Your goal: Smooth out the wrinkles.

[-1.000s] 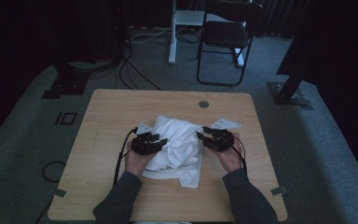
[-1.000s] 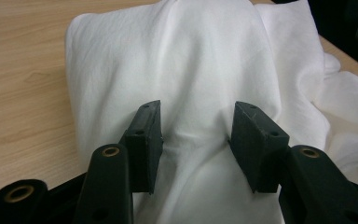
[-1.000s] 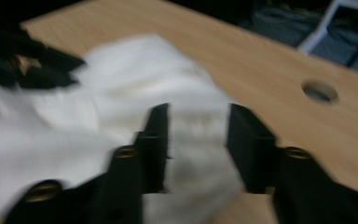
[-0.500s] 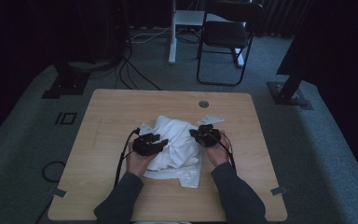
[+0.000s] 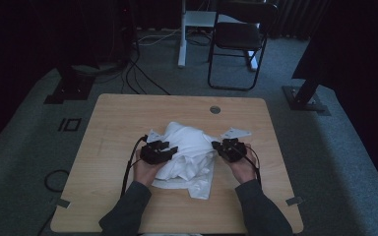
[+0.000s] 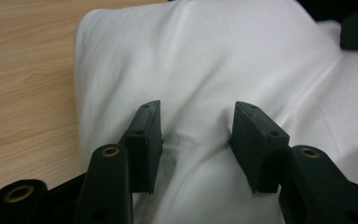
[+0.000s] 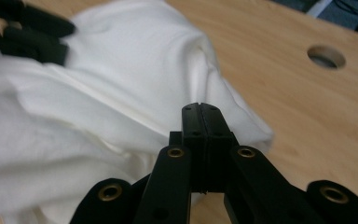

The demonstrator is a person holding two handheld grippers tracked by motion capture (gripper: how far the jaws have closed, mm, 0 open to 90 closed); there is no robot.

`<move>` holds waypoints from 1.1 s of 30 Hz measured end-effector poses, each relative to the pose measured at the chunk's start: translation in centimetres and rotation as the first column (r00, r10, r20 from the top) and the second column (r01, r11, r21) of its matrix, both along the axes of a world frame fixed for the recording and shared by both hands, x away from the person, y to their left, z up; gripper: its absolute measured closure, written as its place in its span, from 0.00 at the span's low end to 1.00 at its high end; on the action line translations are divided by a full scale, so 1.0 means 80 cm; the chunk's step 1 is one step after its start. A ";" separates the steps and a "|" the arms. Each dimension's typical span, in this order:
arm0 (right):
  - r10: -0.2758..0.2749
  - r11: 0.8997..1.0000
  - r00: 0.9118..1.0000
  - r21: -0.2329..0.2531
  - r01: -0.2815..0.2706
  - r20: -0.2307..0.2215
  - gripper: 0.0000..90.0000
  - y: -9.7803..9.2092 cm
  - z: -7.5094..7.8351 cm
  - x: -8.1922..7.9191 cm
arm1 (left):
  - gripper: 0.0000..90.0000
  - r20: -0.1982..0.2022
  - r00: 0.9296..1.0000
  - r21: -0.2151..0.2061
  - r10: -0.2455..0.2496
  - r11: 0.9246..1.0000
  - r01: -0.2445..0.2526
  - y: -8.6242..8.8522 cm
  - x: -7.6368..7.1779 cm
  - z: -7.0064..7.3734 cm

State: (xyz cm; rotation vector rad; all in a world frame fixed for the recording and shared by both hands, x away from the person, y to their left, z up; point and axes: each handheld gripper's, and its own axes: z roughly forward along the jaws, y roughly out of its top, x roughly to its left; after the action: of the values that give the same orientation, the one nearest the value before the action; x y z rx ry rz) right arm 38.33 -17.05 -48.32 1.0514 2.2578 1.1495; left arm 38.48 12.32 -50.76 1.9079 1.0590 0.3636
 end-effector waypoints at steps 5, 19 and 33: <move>-0.051 0.998 0.998 -0.025 0.051 -0.020 0.93 -0.010 -0.006 -0.010 | 0.58 0.010 1.000 0.019 0.007 1.000 -0.008 -0.004 -0.002 -0.001; 0.162 0.987 0.984 0.018 -0.161 -0.070 0.77 0.054 -0.020 -0.044 | 0.56 0.013 1.000 0.026 0.020 0.999 -0.020 -0.008 -0.004 0.000; 0.110 0.981 0.987 -0.144 -0.126 -0.117 0.77 0.010 -0.037 -0.080 | 0.54 0.016 0.999 0.025 0.028 0.999 -0.029 -0.011 -0.007 0.001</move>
State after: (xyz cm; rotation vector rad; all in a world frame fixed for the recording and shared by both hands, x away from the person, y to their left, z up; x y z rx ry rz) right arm 31.95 -16.24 -51.28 0.9524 2.4784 0.9685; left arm 37.89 11.47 -50.68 1.9113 1.0768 0.4090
